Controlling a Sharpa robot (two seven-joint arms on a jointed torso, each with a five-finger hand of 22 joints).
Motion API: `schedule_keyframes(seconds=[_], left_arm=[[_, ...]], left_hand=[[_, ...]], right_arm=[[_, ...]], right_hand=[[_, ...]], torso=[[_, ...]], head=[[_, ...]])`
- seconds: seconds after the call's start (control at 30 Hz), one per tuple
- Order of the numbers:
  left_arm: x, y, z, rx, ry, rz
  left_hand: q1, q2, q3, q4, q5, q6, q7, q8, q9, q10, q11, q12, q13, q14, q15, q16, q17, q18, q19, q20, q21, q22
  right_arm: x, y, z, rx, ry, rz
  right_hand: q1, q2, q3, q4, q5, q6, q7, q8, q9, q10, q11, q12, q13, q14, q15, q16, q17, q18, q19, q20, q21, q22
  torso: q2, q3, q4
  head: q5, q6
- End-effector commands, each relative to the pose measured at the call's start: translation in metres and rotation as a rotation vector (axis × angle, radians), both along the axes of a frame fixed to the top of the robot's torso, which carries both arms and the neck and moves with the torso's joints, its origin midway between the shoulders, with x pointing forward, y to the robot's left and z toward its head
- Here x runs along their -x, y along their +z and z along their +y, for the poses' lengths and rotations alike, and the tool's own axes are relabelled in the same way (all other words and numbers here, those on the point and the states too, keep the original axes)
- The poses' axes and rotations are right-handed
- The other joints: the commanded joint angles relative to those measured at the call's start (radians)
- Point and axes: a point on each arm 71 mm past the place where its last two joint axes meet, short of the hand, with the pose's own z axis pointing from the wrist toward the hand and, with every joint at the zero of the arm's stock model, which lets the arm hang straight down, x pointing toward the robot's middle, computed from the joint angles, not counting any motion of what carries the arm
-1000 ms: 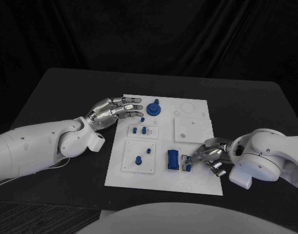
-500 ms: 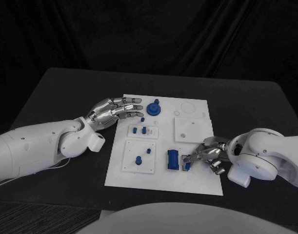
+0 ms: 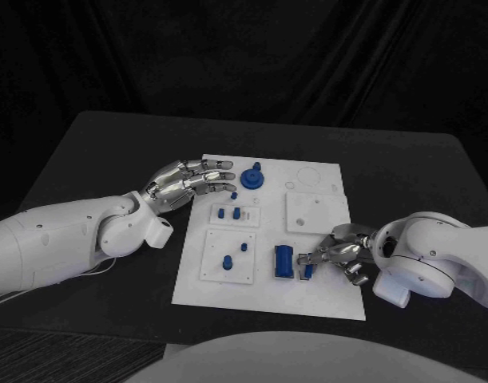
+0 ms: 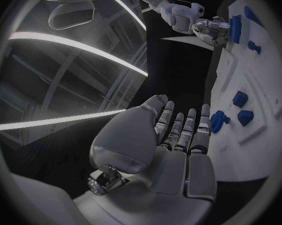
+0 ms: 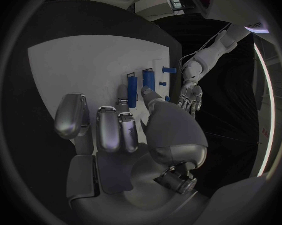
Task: Assemble the parts on the task board
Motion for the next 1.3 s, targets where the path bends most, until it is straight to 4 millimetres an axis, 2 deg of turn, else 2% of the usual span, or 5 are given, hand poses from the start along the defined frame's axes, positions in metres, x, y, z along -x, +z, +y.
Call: schedule_keyframes(seconds=[0.03,0.37,0.7,1.03,1.3], left_arm=[[0.0008,0.0007,-0.0015,0.029,-0.006,-0.004],[0.0014,-0.0011,-0.0018,0.026,-0.008,0.002],[0.0018,-0.003,-0.0016,0.021,-0.011,0.01],[0.0025,-0.0052,-0.0012,0.015,-0.015,0.021],[0.0031,-0.007,-0.0011,0.011,-0.018,0.029]], left_hand=[[-0.011,0.0,0.005,-0.001,0.005,0.001,0.005,-0.004,-0.001,-0.001,0.003,-0.003,-0.001,-0.004,0.005,0.0,-0.001,-0.008,0.003,-0.002,0.002,-0.002],[-0.011,0.0,0.005,-0.001,0.005,0.001,0.005,-0.004,-0.001,-0.001,0.003,-0.003,-0.001,-0.004,0.005,0.0,-0.001,-0.008,0.003,-0.002,0.002,-0.002],[-0.012,0.0,0.006,-0.001,0.005,0.001,0.006,-0.004,-0.001,-0.001,0.003,-0.003,-0.001,-0.003,0.006,0.001,-0.001,-0.009,0.003,-0.001,0.002,-0.002],[-0.014,0.001,0.007,0.0,0.005,0.001,0.007,-0.005,-0.001,-0.001,0.005,-0.004,-0.001,-0.002,0.007,0.003,-0.001,-0.009,0.003,-0.001,0.002,-0.002],[-0.015,0.001,0.007,0.0,0.005,0.001,0.007,-0.005,-0.001,-0.001,0.005,-0.004,-0.001,-0.002,0.007,0.003,-0.001,-0.009,0.003,-0.001,0.002,-0.002]], right_arm=[[0.0019,-0.0005,0.0025,0.02,0.05,-0.025],[0.0018,0.0,0.0038,0.025,0.075,-0.044],[0.0011,0.002,0.0054,0.014,0.072,-0.08],[0.0012,0.0068,0.0082,0.007,0.079,-0.154],[0.003,0.0065,0.008,0.022,0.102,-0.146]], right_hand=[[-0.01,0.002,-0.017,0.005,-0.014,-0.004,-0.006,0.016,0.01,0.095,-0.009,-0.004,0.245,0.037,-0.006,-0.005,0.0,0.02,-0.005,-0.004,-0.002,0.138],[-0.04,0.01,-0.104,0.06,-0.063,-0.013,-0.025,0.134,0.101,0.104,-0.025,0.008,0.261,0.037,-0.019,-0.003,0.004,0.021,-0.007,-0.015,-0.008,0.138],[-0.021,0.038,-0.171,0.108,-0.057,-0.104,-0.045,0.321,0.301,0.106,-0.042,0.009,0.263,0.039,-0.033,0.001,0.016,0.021,-0.005,-0.029,-0.012,0.14],[0.001,0.045,-0.189,0.109,-0.05,-0.142,-0.051,0.391,0.384,0.106,-0.049,0.009,0.263,0.042,-0.038,0.004,0.024,0.02,-0.002,-0.033,-0.008,0.141],[0.009,0.048,-0.19,0.107,-0.046,-0.145,-0.054,0.403,0.399,0.106,-0.05,0.009,0.263,0.043,-0.04,0.005,0.026,0.02,-0.001,-0.035,-0.007,0.142]], torso=[[0.0,0.0002,-0.0003],[-0.001,0.0004,-0.0016],[-0.002,-0.0008,-0.0013],[-0.002,-0.0001,0.0],[-0.001,0.0008,-0.0015]], head=[[-0.003,0.0],[-0.001,0.0],[0.002,0.0],[0.002,0.0],[0.001,0.0]])
